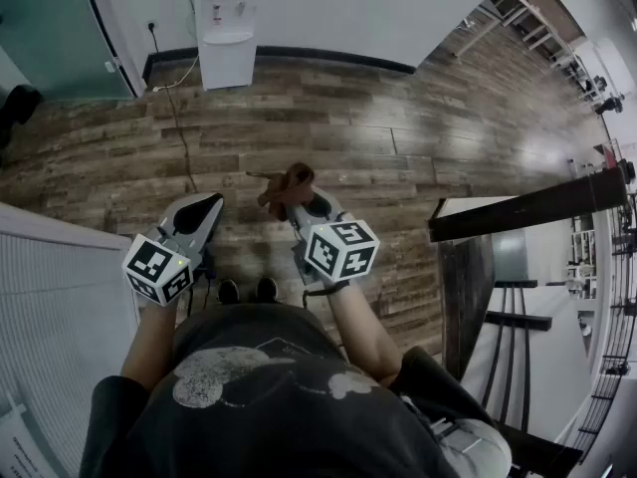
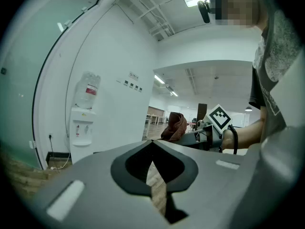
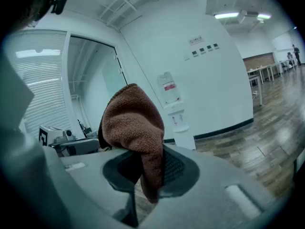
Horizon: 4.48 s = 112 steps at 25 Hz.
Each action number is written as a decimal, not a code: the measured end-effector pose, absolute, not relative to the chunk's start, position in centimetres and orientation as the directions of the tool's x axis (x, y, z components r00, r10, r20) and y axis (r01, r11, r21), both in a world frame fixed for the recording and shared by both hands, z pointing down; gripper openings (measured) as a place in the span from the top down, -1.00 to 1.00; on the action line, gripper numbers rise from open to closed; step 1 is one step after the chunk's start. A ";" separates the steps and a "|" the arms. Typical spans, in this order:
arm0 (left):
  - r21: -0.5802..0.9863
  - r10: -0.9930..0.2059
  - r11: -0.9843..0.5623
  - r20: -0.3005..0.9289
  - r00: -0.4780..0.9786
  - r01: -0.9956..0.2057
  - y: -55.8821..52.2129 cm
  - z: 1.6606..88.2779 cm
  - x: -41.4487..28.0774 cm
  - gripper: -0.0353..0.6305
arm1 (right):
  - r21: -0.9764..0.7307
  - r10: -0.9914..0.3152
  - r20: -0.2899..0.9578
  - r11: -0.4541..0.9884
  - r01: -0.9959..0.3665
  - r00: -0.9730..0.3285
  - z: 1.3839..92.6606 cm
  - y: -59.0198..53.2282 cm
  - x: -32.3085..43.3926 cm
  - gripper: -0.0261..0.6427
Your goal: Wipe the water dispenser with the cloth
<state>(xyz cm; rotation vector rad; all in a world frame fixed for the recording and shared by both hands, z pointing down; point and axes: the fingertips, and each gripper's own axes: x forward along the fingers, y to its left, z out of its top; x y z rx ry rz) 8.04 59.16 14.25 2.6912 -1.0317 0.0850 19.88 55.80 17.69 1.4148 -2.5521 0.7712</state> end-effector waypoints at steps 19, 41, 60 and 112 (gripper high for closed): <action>0.236 -0.681 -0.685 0.129 0.721 -0.689 58.8 14.9 5.3 0.84 | -0.325 -0.748 0.348 0.469 -0.822 -0.565 17.7 55.8 17.1 0.76; 0.242 -0.692 -0.664 0.162 0.704 -0.708 52.3 17.8 -1.6 0.84 | -0.340 -0.718 0.387 0.472 -0.813 -0.579 21.5 48.2 11.7 0.75; 0.187 -0.771 -0.575 0.203 0.604 -0.797 29.7 15.7 4.6 0.84 | -0.400 -0.644 0.355 0.550 -0.733 -0.678 21.1 25.3 16.4 0.75; 0.237 -0.769 -0.552 0.226 0.598 -0.799 -8.9 19.4 -12.0 0.84 | -0.283 -0.669 0.447 0.524 -0.803 -0.594 22.3 -13.6 -2.2 0.75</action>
